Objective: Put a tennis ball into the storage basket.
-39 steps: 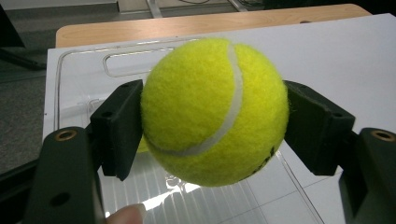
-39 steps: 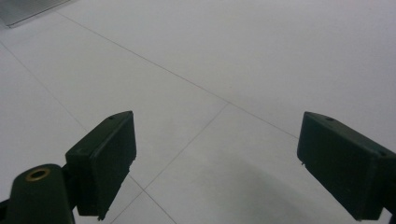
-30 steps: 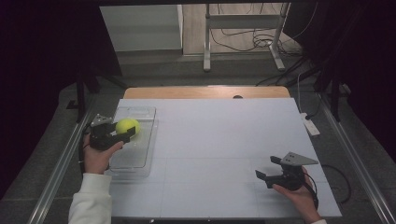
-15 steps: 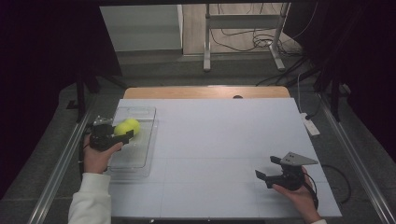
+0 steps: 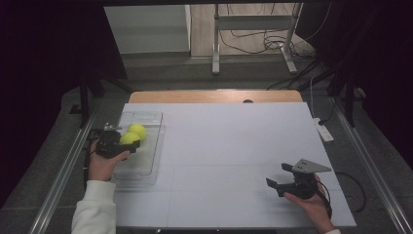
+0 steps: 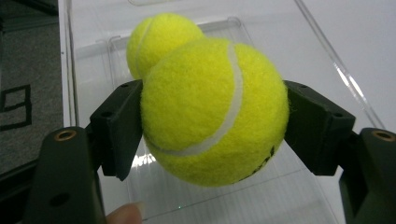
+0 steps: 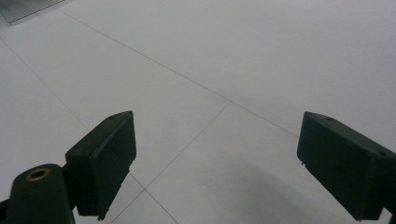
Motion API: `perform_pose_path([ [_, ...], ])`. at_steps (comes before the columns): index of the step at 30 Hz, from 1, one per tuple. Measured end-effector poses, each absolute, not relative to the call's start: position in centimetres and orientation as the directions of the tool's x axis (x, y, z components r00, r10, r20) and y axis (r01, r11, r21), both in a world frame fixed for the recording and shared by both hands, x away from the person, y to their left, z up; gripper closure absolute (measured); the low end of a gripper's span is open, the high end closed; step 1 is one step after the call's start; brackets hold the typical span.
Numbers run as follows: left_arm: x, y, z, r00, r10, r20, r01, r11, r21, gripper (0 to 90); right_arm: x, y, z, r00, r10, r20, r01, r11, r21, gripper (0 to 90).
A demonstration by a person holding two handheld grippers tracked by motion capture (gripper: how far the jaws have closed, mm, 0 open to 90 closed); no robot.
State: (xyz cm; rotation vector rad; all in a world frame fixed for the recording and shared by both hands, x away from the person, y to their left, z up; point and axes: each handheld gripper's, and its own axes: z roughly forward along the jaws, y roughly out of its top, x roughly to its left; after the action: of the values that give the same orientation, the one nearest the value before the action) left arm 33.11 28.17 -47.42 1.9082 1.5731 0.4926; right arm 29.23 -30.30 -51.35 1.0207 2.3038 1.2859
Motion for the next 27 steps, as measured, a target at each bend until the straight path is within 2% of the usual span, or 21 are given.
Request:
perform_pose_path([
  [27,33.8,28.1,-48.7,0.215,0.975,-0.047,0.810,-0.151,0.567,26.5,29.2,-30.3,-51.4,-0.698,0.713,0.069,0.434,0.344,0.832,12.5],
])
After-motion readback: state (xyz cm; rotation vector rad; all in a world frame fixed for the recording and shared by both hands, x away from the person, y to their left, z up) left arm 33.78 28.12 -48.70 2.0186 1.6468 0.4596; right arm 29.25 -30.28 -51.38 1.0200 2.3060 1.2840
